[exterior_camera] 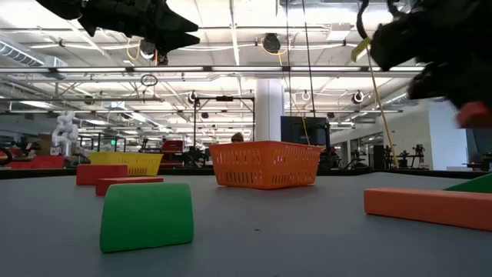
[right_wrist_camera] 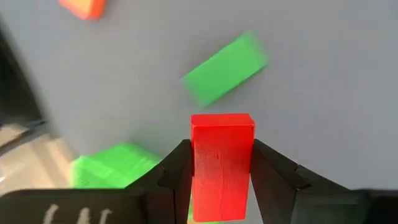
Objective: Sort & place blocks by color
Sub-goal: Put the red block into the green bin
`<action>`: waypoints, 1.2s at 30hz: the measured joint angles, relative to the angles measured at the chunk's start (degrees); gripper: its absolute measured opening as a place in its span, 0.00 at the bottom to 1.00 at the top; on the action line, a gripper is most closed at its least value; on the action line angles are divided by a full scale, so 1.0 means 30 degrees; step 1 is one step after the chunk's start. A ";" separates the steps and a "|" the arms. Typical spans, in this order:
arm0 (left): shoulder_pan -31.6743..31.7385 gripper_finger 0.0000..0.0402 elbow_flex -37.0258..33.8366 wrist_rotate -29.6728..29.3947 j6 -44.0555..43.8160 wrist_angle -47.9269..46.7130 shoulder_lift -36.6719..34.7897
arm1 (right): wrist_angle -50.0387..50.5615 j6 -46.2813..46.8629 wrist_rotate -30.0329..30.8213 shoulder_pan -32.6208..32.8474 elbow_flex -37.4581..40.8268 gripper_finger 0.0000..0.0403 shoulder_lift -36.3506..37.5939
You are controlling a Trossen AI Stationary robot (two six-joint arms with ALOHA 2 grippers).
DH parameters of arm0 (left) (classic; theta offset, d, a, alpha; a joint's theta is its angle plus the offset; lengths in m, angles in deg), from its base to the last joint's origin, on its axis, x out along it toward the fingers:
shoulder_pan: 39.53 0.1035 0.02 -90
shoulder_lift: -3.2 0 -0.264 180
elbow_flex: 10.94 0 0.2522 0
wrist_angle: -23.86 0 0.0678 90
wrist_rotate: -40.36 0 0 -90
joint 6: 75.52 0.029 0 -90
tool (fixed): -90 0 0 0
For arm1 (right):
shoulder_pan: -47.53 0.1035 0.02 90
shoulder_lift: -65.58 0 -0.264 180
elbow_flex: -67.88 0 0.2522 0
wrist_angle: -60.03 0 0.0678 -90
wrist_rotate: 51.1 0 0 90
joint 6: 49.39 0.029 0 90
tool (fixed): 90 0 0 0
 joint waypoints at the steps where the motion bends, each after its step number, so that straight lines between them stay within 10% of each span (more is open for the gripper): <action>1: -0.0004 0.62 0.0000 0.0007 -0.0023 0.0000 -0.0004 | 0.0196 0.0494 -0.0822 0.0246 0.0000 0.30 0.0068; 18: 0.0002 0.62 0.0000 0.0000 -0.0248 -0.0007 0.0001 | 0.0418 1.0833 -0.3108 0.5583 0.0000 0.30 0.3320; 36: 0.0002 0.62 0.0000 0.0006 -0.0381 0.0007 -0.0003 | 0.0116 1.5311 0.1785 0.8364 0.0000 0.37 0.3242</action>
